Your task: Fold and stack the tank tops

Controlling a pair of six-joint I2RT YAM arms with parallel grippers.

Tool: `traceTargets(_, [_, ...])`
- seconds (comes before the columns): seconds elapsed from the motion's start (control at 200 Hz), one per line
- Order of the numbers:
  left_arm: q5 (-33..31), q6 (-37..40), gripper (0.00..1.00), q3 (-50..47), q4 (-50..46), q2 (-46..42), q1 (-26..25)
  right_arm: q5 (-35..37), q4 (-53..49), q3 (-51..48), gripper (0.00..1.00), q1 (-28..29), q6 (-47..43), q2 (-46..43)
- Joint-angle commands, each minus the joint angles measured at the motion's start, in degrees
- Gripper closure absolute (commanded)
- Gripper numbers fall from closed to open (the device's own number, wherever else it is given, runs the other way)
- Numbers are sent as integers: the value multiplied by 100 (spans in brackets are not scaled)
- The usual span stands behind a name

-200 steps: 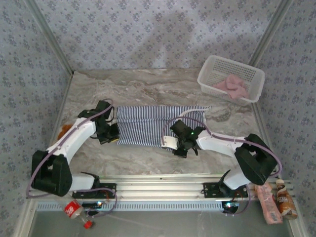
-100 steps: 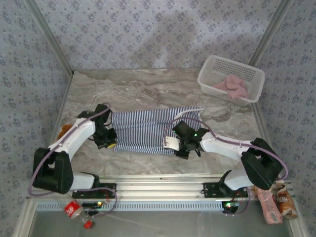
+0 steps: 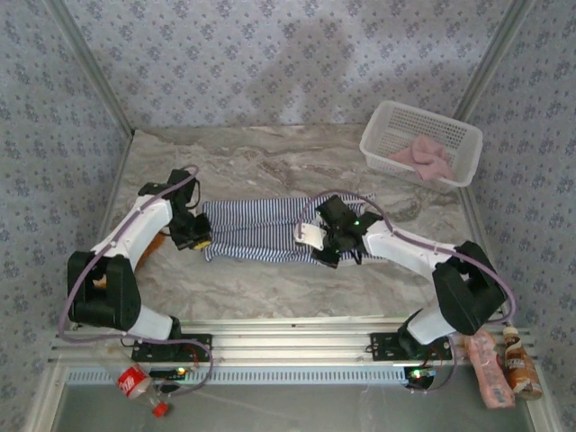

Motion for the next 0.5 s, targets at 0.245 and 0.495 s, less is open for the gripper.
traceTargets(0.245, [277,545,90,544,-101,781,317,-271,67,810,96,-422,-343,839])
traceTargets(0.495, [333,708,88,722,20,1268,559,-239,364,1144,96,-548,-257,1303])
